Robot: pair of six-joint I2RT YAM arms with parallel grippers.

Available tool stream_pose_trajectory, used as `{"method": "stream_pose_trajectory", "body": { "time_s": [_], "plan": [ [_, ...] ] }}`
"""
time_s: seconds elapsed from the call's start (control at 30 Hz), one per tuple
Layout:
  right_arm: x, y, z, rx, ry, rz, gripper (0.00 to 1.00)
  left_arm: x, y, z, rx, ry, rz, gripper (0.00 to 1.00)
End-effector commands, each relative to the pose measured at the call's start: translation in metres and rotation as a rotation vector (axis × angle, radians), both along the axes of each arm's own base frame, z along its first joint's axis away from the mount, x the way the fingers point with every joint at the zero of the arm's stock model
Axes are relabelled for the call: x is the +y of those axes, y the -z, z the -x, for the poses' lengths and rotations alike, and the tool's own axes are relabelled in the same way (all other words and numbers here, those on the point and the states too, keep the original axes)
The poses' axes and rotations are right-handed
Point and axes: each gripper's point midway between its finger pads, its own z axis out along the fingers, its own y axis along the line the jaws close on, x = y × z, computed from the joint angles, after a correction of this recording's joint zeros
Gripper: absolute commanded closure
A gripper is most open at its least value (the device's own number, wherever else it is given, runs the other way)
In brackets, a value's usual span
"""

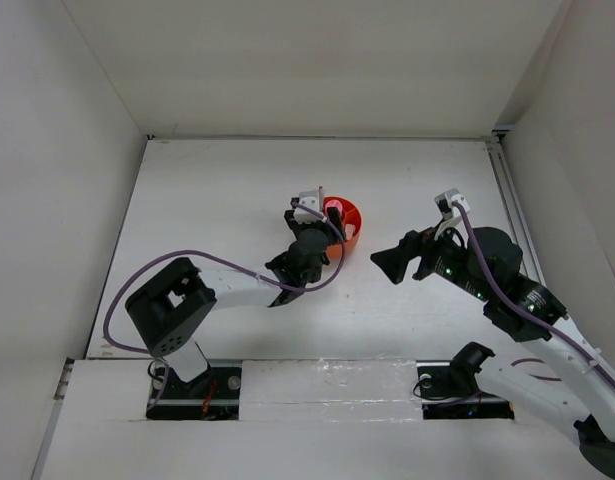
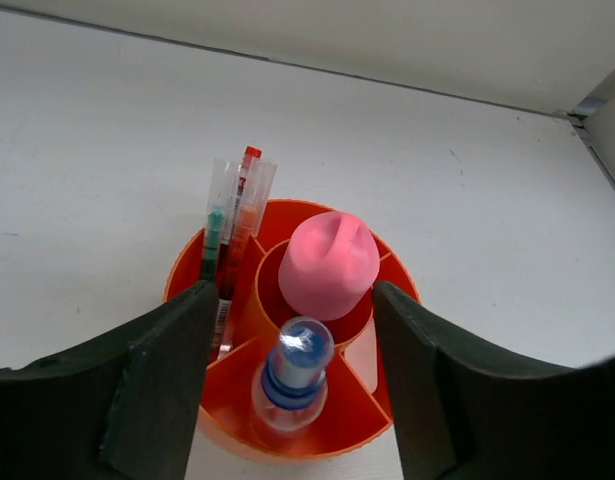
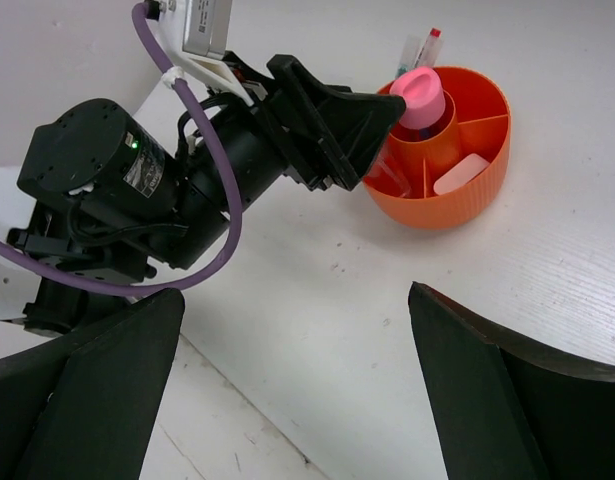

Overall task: Sort the stationery into containers
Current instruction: Place the stationery in the storage box, then reset both arms

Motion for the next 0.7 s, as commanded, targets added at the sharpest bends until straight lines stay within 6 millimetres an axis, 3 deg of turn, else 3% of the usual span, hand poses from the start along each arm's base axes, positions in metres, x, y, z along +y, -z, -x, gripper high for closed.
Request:
{"method": "stream_pose_trajectory", "body": {
  "time_s": [0.0,0.03,0.3,0.33,0.4,0.43,0.47,0.5,0.57,0.6,0.63,0.67],
  "plan": [
    [0.001,-0.011,-0.001,-0.04,-0.01,-0.021,0.0,0.0,-0.033,0.003,-0.052,0.019,0.088,0.38],
    [0.001,-0.011,-0.001,-0.04,-0.01,-0.021,0.0,0.001,-0.029,0.004,-0.046,0.019,0.08,0.35],
    [0.001,-0.018,0.002,-0.053,-0.019,-0.034,0.0,0.024,-0.074,0.027,-0.093,0.002,0.147,0.24],
    [0.001,-0.022,0.002,-0.06,-0.019,-0.04,0.0,0.034,-0.093,0.032,-0.114,-0.009,0.179,0.21],
    [-0.002,-0.023,0.002,-0.056,-0.007,-0.033,0.0,0.041,-0.099,0.04,-0.088,-0.02,0.188,0.05],
    [-0.006,-0.021,-0.002,-0.053,0.026,-0.022,0.0,0.049,-0.121,0.044,-0.102,-0.031,0.235,0.01],
    [-0.01,-0.029,-0.002,-0.065,0.04,-0.029,0.0,0.058,-0.113,0.047,-0.055,-0.052,0.185,0.01],
    [-0.012,-0.031,-0.002,-0.066,0.055,-0.025,0.0,0.068,-0.117,0.049,-0.039,-0.09,0.189,0.01],
    [-0.022,-0.041,-0.001,-0.077,0.092,-0.026,0.0,0.082,-0.143,0.055,-0.019,-0.133,0.264,0.01],
    [-0.027,-0.046,0.001,-0.085,0.105,-0.03,0.0,0.093,-0.128,0.061,0.048,-0.158,0.183,0.01],
    [-0.032,-0.048,0.004,-0.085,0.12,-0.026,0.0,0.101,-0.131,0.065,0.071,-0.187,0.183,0.01],
    [-0.038,-0.05,0.002,-0.086,0.147,-0.02,0.0,0.103,-0.149,0.068,0.087,-0.199,0.259,0.01]
  ]
}}
